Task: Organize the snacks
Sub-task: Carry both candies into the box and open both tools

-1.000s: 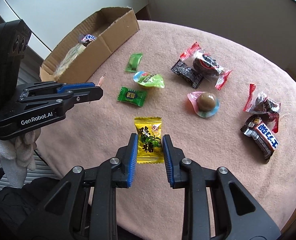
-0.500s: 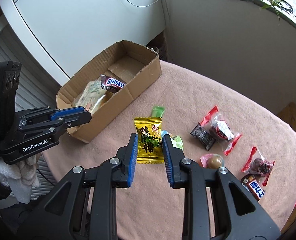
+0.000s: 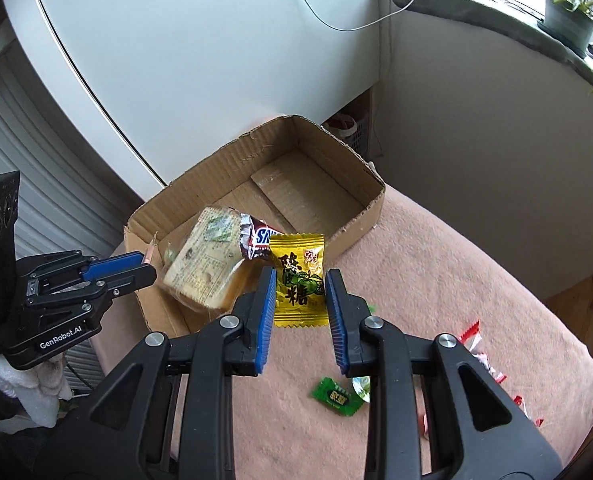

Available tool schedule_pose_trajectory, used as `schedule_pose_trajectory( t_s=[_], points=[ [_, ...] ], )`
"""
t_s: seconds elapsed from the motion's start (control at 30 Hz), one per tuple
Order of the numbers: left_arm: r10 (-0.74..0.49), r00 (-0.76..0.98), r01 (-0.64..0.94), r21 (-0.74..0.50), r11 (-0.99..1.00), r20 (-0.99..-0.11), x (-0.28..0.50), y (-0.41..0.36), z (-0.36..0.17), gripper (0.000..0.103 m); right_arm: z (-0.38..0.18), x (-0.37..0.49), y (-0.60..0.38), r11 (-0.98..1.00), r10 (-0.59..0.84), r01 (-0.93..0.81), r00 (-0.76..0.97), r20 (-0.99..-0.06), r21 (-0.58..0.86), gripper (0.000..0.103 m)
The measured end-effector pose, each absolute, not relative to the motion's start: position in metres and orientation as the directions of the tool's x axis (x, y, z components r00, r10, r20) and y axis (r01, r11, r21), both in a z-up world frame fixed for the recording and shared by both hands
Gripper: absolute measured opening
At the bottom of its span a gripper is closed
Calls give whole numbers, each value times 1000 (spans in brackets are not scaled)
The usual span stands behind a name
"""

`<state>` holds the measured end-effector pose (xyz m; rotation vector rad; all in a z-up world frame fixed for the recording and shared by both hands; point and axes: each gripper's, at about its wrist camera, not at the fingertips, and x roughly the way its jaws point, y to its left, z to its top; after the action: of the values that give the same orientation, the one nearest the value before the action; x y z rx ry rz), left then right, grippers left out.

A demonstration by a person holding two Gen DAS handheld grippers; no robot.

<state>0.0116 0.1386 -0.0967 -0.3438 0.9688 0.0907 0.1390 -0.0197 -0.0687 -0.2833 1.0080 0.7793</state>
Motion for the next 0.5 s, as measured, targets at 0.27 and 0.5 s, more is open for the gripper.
schedule_pose_trajectory(
  t_s=[0.27,0.5],
  points=[
    [-48,560,-274,-240,932,-827,12,160,-102,17,-77,161,9,690,430,-716,286,-856,107,26],
    [-39,553,-295,-239,925,-832,15,168,-105,17,-86,171,24,679,418,-727,269,-868,102,26]
  ],
)
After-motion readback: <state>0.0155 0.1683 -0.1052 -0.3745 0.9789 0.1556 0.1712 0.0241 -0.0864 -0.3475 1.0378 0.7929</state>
